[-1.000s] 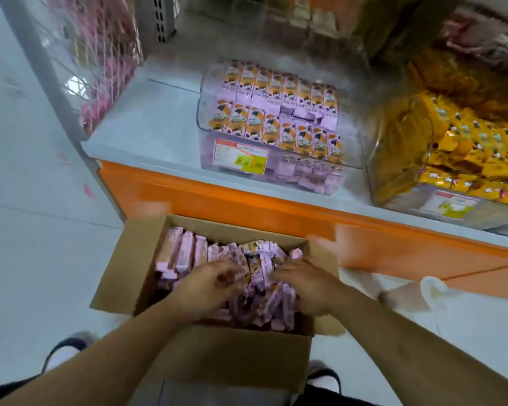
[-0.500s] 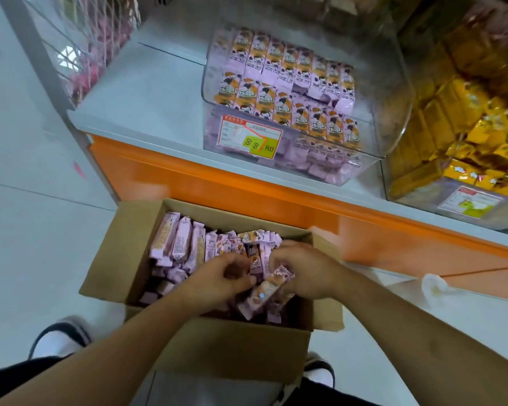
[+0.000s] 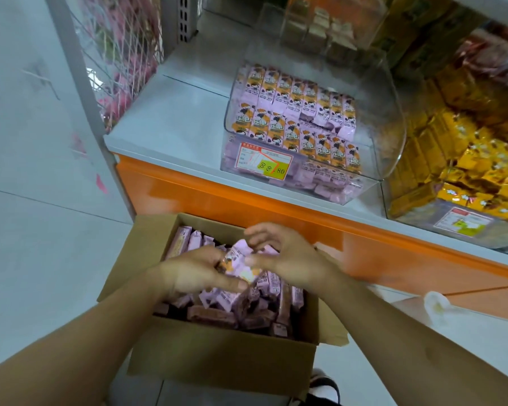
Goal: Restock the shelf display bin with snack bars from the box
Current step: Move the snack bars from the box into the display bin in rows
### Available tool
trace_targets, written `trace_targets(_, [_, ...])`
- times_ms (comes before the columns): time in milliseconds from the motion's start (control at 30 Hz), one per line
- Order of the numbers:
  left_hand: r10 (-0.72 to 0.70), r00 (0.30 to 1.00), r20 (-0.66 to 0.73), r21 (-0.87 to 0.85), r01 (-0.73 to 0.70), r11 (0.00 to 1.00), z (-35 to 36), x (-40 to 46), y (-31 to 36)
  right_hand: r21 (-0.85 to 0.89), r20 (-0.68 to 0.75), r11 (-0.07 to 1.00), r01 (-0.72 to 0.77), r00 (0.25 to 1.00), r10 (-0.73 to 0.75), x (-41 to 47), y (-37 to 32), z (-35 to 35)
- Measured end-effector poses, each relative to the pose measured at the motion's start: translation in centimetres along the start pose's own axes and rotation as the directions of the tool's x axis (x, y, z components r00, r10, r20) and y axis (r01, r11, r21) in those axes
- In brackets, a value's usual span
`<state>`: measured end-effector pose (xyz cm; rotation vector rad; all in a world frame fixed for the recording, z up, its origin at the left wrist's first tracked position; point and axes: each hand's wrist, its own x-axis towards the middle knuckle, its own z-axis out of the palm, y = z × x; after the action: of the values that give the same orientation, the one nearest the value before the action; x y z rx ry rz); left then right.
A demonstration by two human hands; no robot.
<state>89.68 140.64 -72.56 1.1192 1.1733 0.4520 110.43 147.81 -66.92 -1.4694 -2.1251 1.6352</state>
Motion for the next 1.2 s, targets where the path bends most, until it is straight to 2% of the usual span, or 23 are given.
trace_targets(100, [-0.060,0.979,-0.196,-0.083,0.044,0.996,-1.5,-0.7,-0.7,0.079,-0.146,0.995,-0.059,0.987,0.070,1.6,1.5,1.0])
trace_targets(167, [-0.081,0.957,-0.277,-0.101,0.055,0.993,-2.2,-0.9,-1.7,-0.045,-0.173,0.994,-0.104,0.980,0.094,2.1,3.3,2.1])
trace_targets(233, [-0.108,0.934,-0.341,-0.154,0.058,0.986,-2.4,-1.1,-2.4,-0.204,-0.091,0.975,-0.085,0.994,0.067,2.2,5.4,3.6])
trace_targets(367, [-0.154,0.915,-0.373,-0.225,0.072,0.972,-1.9,-1.2,-3.9,-0.467,0.033,0.884,0.008,0.999,0.009,3.1,9.4,6.6])
trace_targets(500, [-0.241,0.902,-0.359,-0.248,0.157,0.956,-1.4,-1.3,-4.2,-0.520,-0.028,0.853,-0.044,0.999,0.034,3.0,10.0,7.2])
trace_targets(567, [-0.259,0.902,-0.344,-0.249,0.179,0.952,-1.2,-1.6,-3.3,-0.460,-0.018,0.884,-0.085,0.996,0.087,2.3,9.2,6.3])
trace_targets(700, [-0.228,0.922,-0.313,-0.120,0.200,0.973,-1.2,-3.8,0.4,-0.181,-0.048,0.966,-0.186,0.982,0.180,0.6,4.4,2.2])
trace_targets(767, [-0.198,0.915,-0.351,-0.059,0.189,0.980,-1.5,-4.8,2.6,-0.099,-0.040,0.981,-0.169,0.985,0.166,-0.5,1.0,-0.1])
trace_targets(867, [-0.135,0.898,-0.418,0.035,0.164,0.986,-1.7,-6.8,7.2,0.019,-0.047,0.997,-0.077,0.996,0.078,-3.2,-4.2,-3.0])
trace_targets(933, [-0.118,0.927,-0.356,0.017,0.132,0.991,-1.3,-8.3,10.5,0.124,-0.069,0.992,0.013,0.998,-0.004,-5.8,-7.7,-4.4])
trace_targets(1033, [-0.029,0.952,-0.303,0.076,0.055,0.996,-1.1,-11.1,14.5,0.196,-0.139,0.967,0.165,0.980,-0.139,-9.3,-11.3,-5.9])
trace_targets(1100, [0.029,0.959,-0.282,0.045,-0.017,0.999,-1.1,-13.0,16.4,0.251,-0.214,0.936,0.247,0.957,-0.195,-10.9,-12.8,-6.3])
trace_targets(1200, [0.101,0.969,-0.226,-0.101,-0.127,0.987,-0.8,-15.4,18.6,0.304,-0.393,0.895,0.325,0.899,-0.193,-12.2,-14.8,-5.7])
